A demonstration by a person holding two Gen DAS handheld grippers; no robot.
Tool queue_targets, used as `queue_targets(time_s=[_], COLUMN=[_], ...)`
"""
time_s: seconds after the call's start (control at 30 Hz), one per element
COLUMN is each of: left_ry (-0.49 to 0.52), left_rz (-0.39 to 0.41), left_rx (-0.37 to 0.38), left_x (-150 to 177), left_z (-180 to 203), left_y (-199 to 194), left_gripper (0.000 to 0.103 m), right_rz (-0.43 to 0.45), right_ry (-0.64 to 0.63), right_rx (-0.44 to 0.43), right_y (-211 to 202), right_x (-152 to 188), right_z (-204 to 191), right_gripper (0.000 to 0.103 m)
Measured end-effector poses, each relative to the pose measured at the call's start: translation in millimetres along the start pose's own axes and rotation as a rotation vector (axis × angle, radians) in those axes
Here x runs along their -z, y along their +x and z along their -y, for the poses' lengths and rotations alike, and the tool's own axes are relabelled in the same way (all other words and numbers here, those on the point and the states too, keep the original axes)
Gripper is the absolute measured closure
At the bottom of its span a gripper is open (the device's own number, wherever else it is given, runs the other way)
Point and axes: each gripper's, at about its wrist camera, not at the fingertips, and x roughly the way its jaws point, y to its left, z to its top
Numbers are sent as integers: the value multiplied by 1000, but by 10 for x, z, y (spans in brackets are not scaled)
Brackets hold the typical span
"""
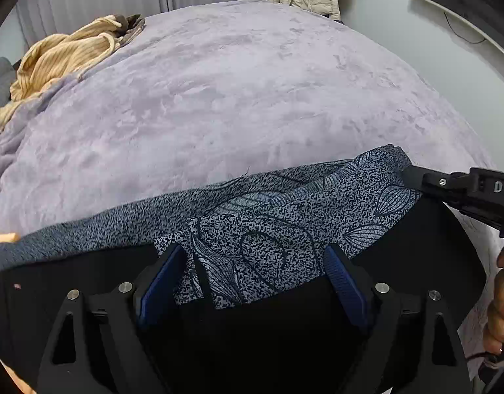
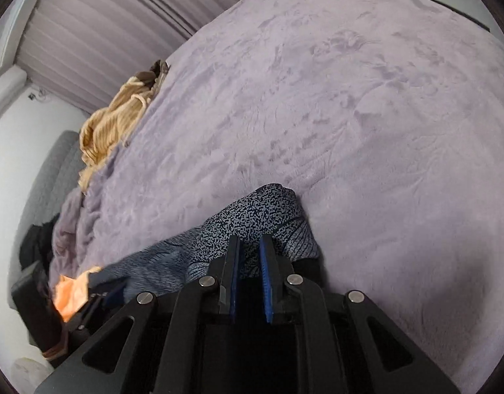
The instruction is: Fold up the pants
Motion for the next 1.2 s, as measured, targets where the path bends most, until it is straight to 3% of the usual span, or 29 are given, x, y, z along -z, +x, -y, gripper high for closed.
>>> queue_targets(time_s=[0.17, 0.3, 0.4, 0.53, 0.63, 0.77, 0.8, 0.9, 0.93, 1.03, 1.1, 1.17, 1.2], left_ry=[30, -54, -26, -25, -38, -57, -66, -94, -101, -122, -135, -151, -158], left_rz=[17, 12, 27, 41, 58, 69, 65, 51, 47, 44, 39, 31, 29], left_rx=[-14, 68, 45, 14, -19, -93, -107, -131, -138, -159, -157, -141, -134], left_x=[170, 298, 367, 453, 549, 692, 740, 873, 907, 1007, 1051, 1092, 1113], left_z=[-80, -267, -262, -326, -413, -554, -603, -736, -773, -871, -915, -959, -972], left_y=[-73, -88, -147, -313, -478, -681, -715, -779, -791, -820, -819, -808, -802], left_gripper=[10, 9, 9, 9, 9, 9, 9, 9, 9, 9, 9, 9, 9], right_rz=[40, 63, 44, 15, -39, -46, -59, -57, -47, -48, -51, -75, -92], right_ry=[-137, -173, -250, -381, -370, -391, -409, -497, -525, -604, -653, -654, -632], right_rx=[105, 134, 130, 196, 123, 57, 42, 79, 96, 142, 255, 274, 271], right_y=[39, -192, -326, -309, -270, -307, -292, -244, -233, -191, -106, -19, 13], right_x=[129, 198, 363, 695, 845, 1001, 1037, 1164, 1199, 1329, 1407, 1446, 1456], right_z=[-179, -316, -508, -720, -816, -1086, -1176, -1427, -1491, -1671, -1754, -1748, -1730], right_gripper=[88, 88, 86, 77, 77, 76, 72, 43, 40, 40, 41, 83, 85])
